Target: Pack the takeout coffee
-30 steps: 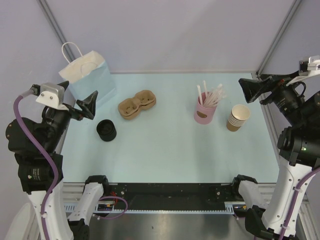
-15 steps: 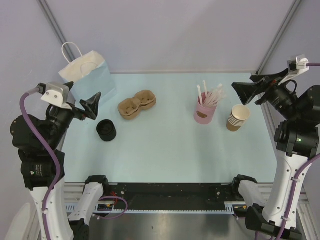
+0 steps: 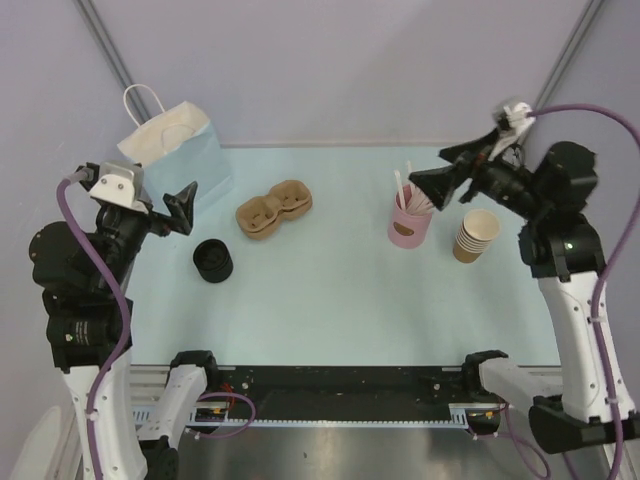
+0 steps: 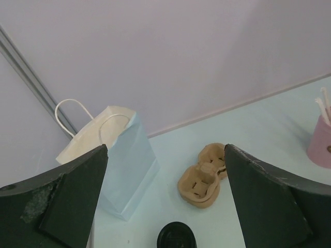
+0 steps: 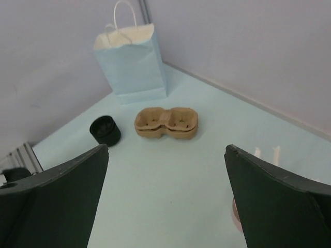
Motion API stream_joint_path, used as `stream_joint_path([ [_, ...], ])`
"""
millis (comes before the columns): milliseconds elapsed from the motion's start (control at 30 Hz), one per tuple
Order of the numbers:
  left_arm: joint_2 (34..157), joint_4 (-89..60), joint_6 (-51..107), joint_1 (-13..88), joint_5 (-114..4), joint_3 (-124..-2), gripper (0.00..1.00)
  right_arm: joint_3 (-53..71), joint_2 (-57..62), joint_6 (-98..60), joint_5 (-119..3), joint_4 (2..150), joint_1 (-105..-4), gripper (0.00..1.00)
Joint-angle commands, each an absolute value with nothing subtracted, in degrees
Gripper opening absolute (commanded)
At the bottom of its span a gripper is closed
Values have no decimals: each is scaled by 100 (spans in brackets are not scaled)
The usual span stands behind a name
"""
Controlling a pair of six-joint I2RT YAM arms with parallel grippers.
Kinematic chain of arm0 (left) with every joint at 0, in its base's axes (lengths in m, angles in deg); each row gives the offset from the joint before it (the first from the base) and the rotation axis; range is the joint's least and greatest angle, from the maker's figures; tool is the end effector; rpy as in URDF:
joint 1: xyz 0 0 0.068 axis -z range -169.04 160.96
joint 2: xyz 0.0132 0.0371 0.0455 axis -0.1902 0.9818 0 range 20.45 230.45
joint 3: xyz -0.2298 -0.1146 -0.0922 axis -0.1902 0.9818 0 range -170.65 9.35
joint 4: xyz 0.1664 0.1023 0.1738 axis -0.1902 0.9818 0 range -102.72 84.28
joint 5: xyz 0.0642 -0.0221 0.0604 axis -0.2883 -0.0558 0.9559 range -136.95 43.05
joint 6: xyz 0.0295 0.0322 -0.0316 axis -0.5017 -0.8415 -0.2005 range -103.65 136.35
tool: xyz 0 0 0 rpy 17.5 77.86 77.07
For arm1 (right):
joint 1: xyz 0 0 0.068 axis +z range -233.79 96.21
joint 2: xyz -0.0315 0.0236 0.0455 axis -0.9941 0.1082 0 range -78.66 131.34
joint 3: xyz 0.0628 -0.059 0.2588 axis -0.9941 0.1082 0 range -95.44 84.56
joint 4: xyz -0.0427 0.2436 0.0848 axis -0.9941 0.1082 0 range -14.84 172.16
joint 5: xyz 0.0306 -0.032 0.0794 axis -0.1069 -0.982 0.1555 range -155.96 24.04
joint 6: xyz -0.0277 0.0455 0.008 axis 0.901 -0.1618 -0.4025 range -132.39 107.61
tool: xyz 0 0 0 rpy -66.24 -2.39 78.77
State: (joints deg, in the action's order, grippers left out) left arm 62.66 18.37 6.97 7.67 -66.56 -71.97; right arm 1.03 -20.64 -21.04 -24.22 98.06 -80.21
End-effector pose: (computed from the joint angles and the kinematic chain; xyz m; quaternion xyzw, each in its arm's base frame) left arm 0.0838 -0.0071 0.5070 0.1627 0.6386 -0.0290 0.7516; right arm 0.1742 0.0346 0.5016 -0.2287 0.6563 0.3166 0.6455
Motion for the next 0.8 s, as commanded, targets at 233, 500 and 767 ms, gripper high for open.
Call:
stream_joint_path([
  [233,5701,2103,141,727,-5662,-6220,99,-720,-117,-44,-5663,10074,-4768,100],
  [500,5446,1866,413,535,-5282,-5420,99,-1308,1421,-526,-5892,8948,-4441,100],
  [767,5218,1726,607,95,-5441,-5112,99,-2696,3100,-369,-6349,9221,-4142,100],
])
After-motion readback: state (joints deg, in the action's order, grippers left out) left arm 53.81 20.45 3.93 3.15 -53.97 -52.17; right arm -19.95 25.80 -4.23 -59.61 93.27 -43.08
